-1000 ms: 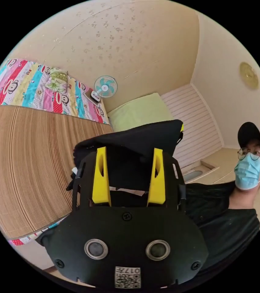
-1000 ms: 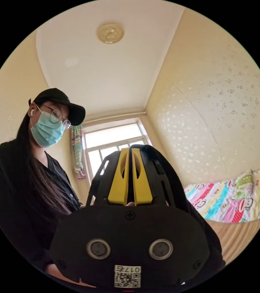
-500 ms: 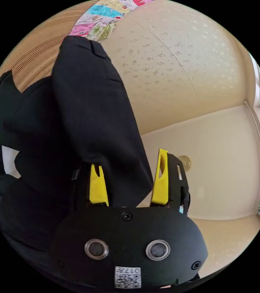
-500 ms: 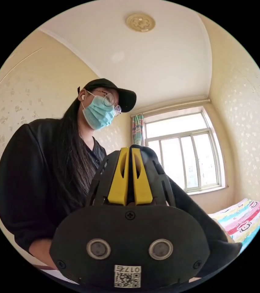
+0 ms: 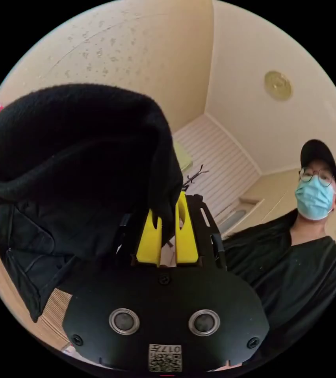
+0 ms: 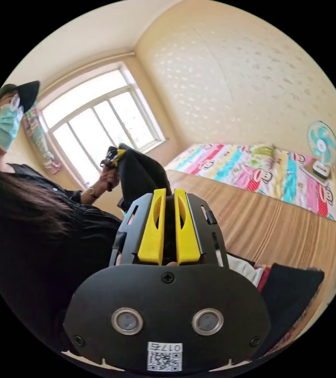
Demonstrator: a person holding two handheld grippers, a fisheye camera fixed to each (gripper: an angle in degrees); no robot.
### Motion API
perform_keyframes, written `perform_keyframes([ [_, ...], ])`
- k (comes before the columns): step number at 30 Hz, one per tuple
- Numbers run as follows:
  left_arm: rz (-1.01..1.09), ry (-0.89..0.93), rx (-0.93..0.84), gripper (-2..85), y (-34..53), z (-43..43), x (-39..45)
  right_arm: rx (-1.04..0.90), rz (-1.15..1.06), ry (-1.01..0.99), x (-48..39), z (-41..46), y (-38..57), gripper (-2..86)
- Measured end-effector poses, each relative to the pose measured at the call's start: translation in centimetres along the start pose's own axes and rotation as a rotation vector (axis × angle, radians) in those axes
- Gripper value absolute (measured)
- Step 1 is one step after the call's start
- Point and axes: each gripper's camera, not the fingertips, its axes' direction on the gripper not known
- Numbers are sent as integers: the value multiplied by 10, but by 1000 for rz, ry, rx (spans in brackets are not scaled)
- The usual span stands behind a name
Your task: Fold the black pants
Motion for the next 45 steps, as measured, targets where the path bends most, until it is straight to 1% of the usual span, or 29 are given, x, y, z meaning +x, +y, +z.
perform_keyframes([
  [1,80,-6,-100,42,-4,33,19,26,49,-45,9,1,-8,80],
  [2,96,-30,-143,39,-3,51,25,42,78,-86,14,4,-12,90],
  [3,104,-99,-227,35,1,86,33,62,143,-176,26,15,-24,122],
  [4,110,-137,-316,33,9,124,36,57,204,-258,38,35,-36,152],
  [5,115,-150,-360,32,15,141,36,33,226,-295,44,49,-42,165],
  [7,143,-212,-552,28,43,217,34,-163,337,-379,72,122,-59,200],
  [8,151,-227,-601,27,51,236,33,-227,365,-399,78,144,-60,204],
  [10,193,-267,-792,27,84,302,32,-497,407,-545,90,231,-59,215],
  [11,199,-272,-818,27,90,314,33,-577,427,-531,93,250,-57,217],
  [12,170,-278,-853,26,100,330,31,-707,457,-531,100,280,-51,219],
  [13,74,-207,-875,26,108,340,21,-795,523,-570,112,300,-44,217],
  [15,14,-143,-870,27,119,349,15,-845,639,-628,132,318,-35,205],
  [17,49,-138,-892,28,125,363,27,-863,686,-674,139,328,-31,196],
  [19,150,-180,-931,28,130,385,51,-768,801,-833,151,330,-33,209],
  [20,170,-189,-944,29,132,390,56,-752,815,-845,153,329,-35,214],
  [21,204,-200,-967,29,136,399,64,-746,813,-829,156,327,-43,220],
  [23,247,-202,-1015,29,143,415,76,-797,768,-775,152,327,-58,230],
  [25,300,-203,-1084,30,153,435,89,-901,672,-715,135,332,-79,245],
  [27,339,-209,-1116,30,158,446,99,-963,600,-673,117,336,-93,252],
  [30,355,-209,-1132,29,160,458,109,-1065,499,-557,90,342,-111,250],
  [32,360,-208,-1142,30,161,463,114,-1141,448,-497,73,350,-117,240],
  [36,359,-204,-1154,33,164,467,125,-1381,263,-261,26,370,-110,154],
  [37,347,-203,-1146,35,163,463,126,-1393,212,-246,15,367,-109,99],
  [38,338,-204,-1140,36,163,461,126,-1366,191,-263,10,363,-112,72],
  [40,296,-206,-1103,42,159,446,126,-1175,157,-251,0,329,-134,44],
  [41,288,-215,-1086,44,157,441,126,-1115,146,-243,-4,316,-143,40],
  [43,244,-280,-997,56,146,412,127,-887,4,-155,-36,254,-182,27],
  [44,224,-308,-969,59,142,404,126,-830,-43,-137,-49,235,-193,25],
  [45,190,-350,-907,59,134,383,125,-749,-143,-121,-77,202,-211,21],
])
